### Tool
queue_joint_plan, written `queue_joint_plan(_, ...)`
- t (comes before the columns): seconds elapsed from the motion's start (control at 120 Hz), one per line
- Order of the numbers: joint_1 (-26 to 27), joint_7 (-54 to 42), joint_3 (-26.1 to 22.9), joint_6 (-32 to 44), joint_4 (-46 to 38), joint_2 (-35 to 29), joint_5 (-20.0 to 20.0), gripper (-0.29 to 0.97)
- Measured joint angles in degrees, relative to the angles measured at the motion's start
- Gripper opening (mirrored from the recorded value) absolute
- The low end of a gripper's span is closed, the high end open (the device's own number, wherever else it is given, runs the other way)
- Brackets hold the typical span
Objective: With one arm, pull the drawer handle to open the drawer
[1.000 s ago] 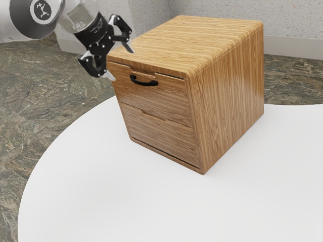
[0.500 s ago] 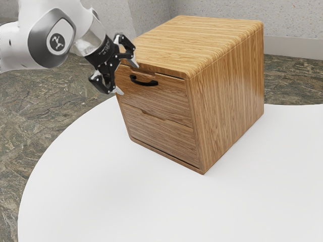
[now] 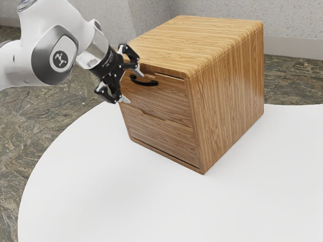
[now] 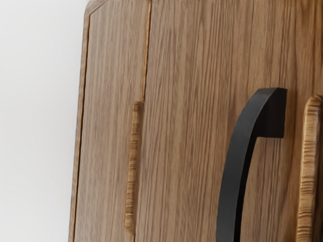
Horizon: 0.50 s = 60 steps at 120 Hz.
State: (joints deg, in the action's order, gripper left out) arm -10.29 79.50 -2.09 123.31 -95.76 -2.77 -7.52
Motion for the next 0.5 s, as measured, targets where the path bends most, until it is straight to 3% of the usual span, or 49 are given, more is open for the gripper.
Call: queue_joint_plan(0.5,0.54,-1.15,-0.02,2.74,-1.92,-1.14,-0.03,0.45)
